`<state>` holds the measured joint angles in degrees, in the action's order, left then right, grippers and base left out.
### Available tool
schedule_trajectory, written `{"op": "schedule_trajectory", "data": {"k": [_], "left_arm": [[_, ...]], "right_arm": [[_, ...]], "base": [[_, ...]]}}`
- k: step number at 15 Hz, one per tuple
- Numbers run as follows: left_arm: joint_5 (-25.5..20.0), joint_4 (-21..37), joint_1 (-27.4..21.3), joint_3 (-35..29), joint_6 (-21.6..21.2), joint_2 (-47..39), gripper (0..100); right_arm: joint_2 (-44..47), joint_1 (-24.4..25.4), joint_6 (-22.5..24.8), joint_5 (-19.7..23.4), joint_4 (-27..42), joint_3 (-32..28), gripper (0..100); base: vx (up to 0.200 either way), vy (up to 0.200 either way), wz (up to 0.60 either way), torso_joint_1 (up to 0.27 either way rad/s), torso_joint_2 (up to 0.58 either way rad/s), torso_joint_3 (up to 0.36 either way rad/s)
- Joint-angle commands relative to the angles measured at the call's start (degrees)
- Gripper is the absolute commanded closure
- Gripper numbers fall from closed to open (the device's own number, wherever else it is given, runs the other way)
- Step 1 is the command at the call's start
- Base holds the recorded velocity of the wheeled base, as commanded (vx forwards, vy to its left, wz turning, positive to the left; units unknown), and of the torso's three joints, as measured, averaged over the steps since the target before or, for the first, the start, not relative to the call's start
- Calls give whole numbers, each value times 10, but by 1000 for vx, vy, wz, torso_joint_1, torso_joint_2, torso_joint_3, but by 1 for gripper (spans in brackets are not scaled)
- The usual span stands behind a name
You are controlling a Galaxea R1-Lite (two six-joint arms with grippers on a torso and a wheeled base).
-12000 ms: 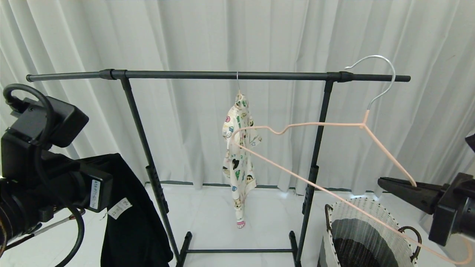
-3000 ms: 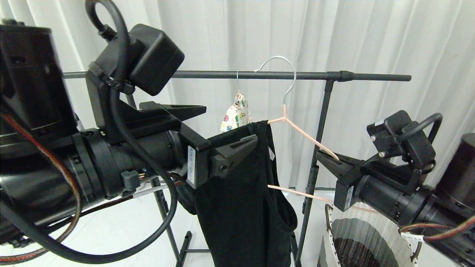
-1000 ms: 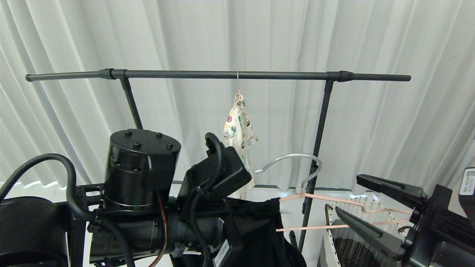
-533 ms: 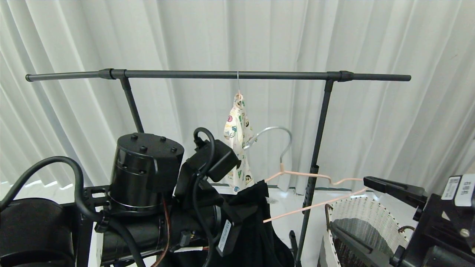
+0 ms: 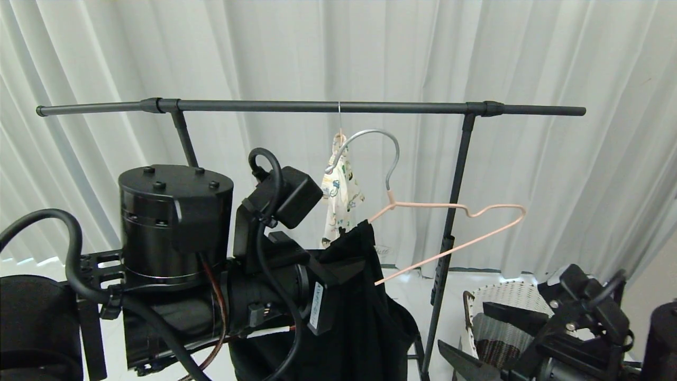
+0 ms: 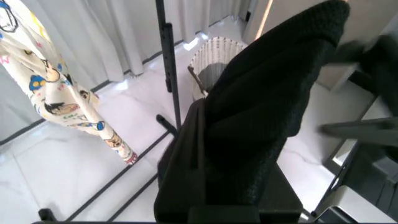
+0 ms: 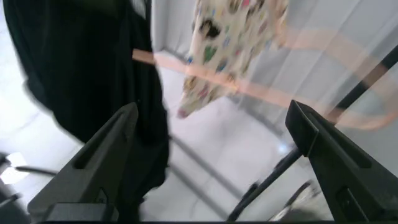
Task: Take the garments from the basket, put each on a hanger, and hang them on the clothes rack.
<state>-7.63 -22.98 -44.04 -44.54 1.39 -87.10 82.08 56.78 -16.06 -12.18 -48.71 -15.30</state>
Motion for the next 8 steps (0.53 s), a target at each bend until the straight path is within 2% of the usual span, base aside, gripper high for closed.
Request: {"op": "schedule_trajectory", "data": {"k": [1,4,6,8], "left_arm": [[-3,-2,-3,2,-1,18,100],[-4,-2,-9,12,-1,31,100],[-4,-2,-9,13,-1,33,100],[-1,-2,-9,13,-1,30,100]], "right_arm": [[90,-18,-29,-2,-1,-39,0],[159,-46,-31,-3,-2,-102,0],[175,-62,-28,-3,-2,-113,0],[171,-59,-22,-2,-2,-108,0]], "base": [[0,0,0,0,0,0],[0,0,0,0,0,0],[0,0,0,0,0,0],[0,0,0,0,0,0]]}}
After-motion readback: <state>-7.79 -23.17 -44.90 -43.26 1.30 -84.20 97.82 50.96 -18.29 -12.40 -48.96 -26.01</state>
